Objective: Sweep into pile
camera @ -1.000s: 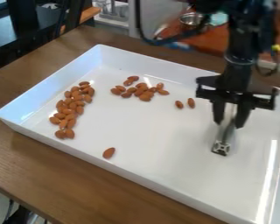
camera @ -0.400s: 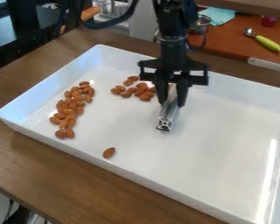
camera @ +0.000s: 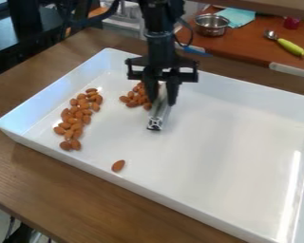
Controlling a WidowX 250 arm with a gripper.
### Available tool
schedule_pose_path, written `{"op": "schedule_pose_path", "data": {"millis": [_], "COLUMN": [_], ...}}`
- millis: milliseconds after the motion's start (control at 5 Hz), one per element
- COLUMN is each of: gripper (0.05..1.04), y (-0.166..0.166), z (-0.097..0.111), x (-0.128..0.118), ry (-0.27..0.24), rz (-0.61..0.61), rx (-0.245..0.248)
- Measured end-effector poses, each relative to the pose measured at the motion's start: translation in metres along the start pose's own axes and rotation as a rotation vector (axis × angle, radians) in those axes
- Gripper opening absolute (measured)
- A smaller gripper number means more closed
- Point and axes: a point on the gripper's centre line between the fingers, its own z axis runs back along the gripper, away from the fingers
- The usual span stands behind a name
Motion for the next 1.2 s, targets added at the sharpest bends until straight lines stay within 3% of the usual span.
{"op": "schedule_pose_path", "data": {"millis": [600,800,1000,1200], "gripper": [0.349,0.349,0.349,0.349], "y": [0.042,0.059,0.081,0.083], "z": [0.001,-0.002,0.003,0.019], "x": [0.012,0.009,-0.003,-0.019], "ry": [-0.02,-0.009,-0.001,-0.018], "rz": [0.149,0.148,0.069,0.039], "rx": [0.056,0.095,0.164,0.085]}}
